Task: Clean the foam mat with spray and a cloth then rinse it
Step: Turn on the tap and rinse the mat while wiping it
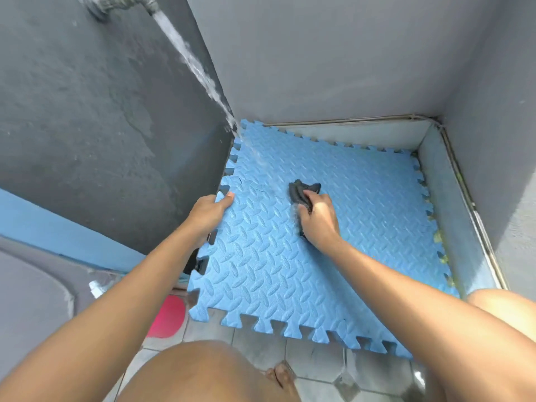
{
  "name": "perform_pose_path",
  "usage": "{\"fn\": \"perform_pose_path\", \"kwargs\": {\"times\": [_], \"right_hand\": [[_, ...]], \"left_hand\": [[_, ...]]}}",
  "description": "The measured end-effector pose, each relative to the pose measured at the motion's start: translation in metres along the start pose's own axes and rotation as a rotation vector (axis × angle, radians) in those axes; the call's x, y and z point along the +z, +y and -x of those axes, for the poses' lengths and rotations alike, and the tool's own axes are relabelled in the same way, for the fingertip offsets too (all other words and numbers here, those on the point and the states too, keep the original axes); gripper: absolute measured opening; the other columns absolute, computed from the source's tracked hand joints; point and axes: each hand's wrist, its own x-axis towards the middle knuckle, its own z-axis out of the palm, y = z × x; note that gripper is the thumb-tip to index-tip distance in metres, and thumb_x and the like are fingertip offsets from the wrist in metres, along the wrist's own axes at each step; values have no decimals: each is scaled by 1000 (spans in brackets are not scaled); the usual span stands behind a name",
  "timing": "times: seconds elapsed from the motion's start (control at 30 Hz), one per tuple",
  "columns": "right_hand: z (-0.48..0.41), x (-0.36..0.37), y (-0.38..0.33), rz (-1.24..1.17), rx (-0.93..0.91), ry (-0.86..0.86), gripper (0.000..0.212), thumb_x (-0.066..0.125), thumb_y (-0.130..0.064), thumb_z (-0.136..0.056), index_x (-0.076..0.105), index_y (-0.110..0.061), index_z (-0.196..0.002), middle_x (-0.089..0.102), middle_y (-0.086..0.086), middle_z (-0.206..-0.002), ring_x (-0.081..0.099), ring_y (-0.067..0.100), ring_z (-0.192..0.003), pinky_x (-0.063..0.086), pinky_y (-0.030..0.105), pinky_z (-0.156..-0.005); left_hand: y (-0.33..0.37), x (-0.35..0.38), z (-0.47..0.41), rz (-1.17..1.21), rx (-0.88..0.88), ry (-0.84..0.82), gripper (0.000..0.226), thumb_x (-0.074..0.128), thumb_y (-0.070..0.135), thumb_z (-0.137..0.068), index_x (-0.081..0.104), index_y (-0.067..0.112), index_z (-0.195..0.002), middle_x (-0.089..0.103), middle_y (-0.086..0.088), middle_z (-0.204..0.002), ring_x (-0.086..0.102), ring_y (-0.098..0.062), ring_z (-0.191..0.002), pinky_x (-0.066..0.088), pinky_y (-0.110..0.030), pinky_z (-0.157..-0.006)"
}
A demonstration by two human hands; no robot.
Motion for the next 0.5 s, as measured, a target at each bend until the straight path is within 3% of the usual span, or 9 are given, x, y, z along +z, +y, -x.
{"fn": "perform_pose_path", "kwargs": {"times": [0.07,0.2,0.3,0.4,0.5], "right_hand": [[4,14,-32,-13,-123,-33,48,50,-34,-101,46,-22,-147,45,5,-139,54,24,-117,40,34,-104],[17,41,-90,-39,-357,-96,49,50,-35,-102,46,-19,-148,45,4,-134,54,19,-109,44,32,-98],[18,51,-99,-49,-445,-104,48,51,-34,-101,48,-18,-146,47,3,-130,55,23,-114,48,39,-95],[8,43,-71,-35,-411,3,44,50,-30,-100,51,-24,-143,49,1,-125,57,20,-108,50,36,-88],[-7,22,3,25,-199,124,43,49,-30,-99,51,-31,-142,48,2,-124,57,20,-103,48,34,-87]], "left_hand": [[4,-5,3,-16,9,3,84,61,80,-69,67,5,-105,71,-12,-99,70,-32,-92,54,-42,-89],[18,-28,15,-22,56,69,48,63,56,-96,75,10,-102,79,-11,-105,76,-31,-98,57,-51,-98],[27,-56,22,-44,84,127,54,62,54,-97,73,2,-104,79,-18,-104,76,-38,-97,58,-55,-96],[32,-69,29,-82,103,149,63,61,58,-96,70,-3,-110,76,-24,-108,74,-44,-100,57,-59,-95],[35,-71,35,-134,117,171,70,58,63,-95,67,-5,-111,75,-25,-108,73,-45,-97,58,-59,-92]]}}
